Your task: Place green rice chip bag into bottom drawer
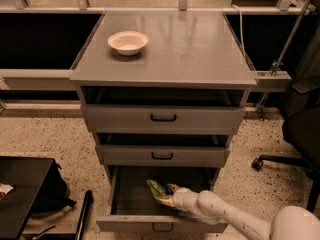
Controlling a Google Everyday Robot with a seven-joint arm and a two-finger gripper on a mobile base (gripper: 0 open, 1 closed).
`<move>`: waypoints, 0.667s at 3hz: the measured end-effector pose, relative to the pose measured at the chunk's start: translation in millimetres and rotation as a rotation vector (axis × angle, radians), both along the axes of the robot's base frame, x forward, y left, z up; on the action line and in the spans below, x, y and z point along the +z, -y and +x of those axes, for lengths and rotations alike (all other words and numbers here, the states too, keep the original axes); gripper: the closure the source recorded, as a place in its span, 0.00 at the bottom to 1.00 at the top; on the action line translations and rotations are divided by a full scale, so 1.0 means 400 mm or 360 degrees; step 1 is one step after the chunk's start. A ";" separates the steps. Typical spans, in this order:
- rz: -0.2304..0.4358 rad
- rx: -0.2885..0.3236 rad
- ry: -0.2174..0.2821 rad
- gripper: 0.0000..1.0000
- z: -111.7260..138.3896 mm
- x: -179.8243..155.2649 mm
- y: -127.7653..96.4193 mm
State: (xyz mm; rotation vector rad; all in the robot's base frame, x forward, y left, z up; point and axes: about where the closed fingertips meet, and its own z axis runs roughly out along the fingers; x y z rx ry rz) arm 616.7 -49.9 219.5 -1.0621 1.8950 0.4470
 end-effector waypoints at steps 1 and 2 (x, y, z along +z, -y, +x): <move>0.0000 0.0000 0.0000 0.11 0.000 0.000 0.000; 0.0000 0.0000 0.0000 0.00 0.000 0.000 0.000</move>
Offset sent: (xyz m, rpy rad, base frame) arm 0.0000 0.0000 0.0000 0.0000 0.0000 0.0000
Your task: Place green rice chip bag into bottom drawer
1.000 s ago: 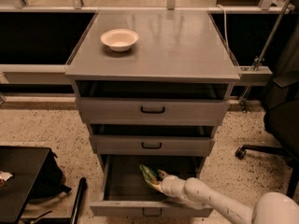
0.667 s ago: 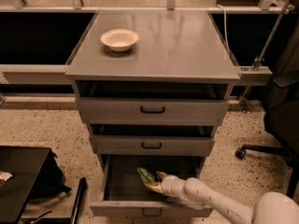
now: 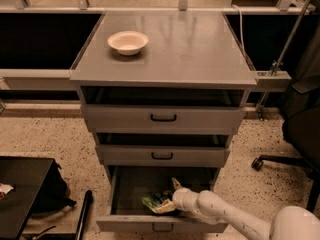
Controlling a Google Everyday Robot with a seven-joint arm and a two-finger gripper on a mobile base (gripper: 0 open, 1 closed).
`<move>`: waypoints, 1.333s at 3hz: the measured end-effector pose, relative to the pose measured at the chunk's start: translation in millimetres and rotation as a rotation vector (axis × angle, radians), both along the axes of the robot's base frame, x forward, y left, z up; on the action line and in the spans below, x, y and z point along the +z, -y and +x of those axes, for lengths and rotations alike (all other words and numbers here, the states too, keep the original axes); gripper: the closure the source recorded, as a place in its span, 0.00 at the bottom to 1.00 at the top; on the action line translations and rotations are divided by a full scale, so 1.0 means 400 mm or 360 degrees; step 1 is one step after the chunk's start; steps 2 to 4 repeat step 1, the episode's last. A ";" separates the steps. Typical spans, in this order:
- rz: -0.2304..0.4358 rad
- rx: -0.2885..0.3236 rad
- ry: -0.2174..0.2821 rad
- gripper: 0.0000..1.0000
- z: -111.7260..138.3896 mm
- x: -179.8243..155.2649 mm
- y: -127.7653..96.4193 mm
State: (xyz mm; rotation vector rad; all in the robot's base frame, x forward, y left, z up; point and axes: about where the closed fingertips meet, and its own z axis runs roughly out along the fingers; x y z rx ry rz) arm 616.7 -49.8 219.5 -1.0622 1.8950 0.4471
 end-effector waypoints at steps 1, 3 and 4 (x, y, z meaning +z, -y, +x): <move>0.0000 0.0000 0.0000 0.00 0.000 0.000 0.000; 0.0000 0.0000 0.0000 0.00 0.000 0.000 0.000; 0.0000 0.0000 0.0000 0.00 0.000 0.000 0.000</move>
Offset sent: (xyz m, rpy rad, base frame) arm 0.0000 0.0000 0.0000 0.0000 0.0000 0.0000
